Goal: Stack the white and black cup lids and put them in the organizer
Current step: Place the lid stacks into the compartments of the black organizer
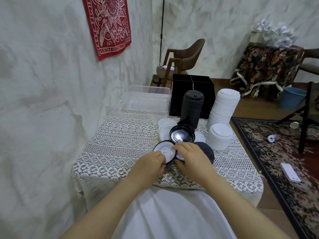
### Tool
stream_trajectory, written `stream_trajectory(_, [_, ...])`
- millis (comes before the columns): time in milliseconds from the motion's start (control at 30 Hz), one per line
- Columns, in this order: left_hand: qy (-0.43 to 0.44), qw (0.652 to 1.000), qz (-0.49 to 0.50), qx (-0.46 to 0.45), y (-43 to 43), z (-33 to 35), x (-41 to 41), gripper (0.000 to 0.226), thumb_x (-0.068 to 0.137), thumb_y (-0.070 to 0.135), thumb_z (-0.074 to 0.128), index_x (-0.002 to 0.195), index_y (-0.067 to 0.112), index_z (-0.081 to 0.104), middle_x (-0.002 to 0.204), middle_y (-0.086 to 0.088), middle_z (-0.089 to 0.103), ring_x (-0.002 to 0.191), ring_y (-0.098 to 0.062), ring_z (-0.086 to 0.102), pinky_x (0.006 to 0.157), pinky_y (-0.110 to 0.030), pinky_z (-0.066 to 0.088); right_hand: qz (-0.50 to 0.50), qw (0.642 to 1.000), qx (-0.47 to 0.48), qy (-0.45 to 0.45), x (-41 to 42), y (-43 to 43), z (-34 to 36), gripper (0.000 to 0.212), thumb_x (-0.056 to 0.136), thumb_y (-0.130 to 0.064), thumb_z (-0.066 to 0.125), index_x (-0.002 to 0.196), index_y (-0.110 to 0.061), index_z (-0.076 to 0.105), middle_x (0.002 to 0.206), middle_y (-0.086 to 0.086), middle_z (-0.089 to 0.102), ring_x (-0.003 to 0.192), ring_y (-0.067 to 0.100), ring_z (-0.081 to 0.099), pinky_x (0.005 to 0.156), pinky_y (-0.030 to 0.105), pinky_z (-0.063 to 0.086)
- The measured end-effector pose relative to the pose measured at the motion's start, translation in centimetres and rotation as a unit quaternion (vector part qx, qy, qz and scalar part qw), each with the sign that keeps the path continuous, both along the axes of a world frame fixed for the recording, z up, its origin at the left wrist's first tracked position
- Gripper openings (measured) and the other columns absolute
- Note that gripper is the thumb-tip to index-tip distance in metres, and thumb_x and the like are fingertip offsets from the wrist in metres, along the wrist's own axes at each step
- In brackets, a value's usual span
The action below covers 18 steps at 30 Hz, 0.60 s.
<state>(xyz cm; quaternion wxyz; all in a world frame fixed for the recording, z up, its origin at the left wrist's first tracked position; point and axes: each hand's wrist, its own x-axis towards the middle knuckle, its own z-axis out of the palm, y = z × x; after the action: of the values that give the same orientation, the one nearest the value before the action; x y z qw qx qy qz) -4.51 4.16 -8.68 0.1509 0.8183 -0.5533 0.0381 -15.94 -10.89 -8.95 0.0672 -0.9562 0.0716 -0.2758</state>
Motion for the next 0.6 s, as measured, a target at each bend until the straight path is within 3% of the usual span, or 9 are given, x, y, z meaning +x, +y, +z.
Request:
stream_trajectory(400, [0.022,1.0,-0.012,-0.019,-0.2,-0.6,0.7,0.014,0.098,0.022,0.05,0.104,0.012,0.057,0.105,0.0,0.055,0.096,-0.018,0.05,0.079,-0.03,0.04,0.001,0.999,0.039,-0.017,0.2,-0.8,0.1,0.021,0.076,-0.007,0.076,0.092,-0.016,0.065,0.091,-0.004,0.068,0.091,0.025,0.061,0.08,0.037,0.051])
stream_trajectory(600, [0.01,0.996,-0.031,-0.088,-0.3,-0.8,0.4,0.018,0.094,0.031,0.054,0.096,0.014,0.063,0.088,0.001,0.061,0.08,-0.019,0.054,0.067,-0.03,0.037,0.017,0.999,-0.023,-0.021,0.5,-1.2,-0.6,0.027,0.064,-0.007,0.085,0.085,-0.017,0.071,0.101,0.001,0.07,0.089,0.028,0.067,0.079,0.039,0.053])
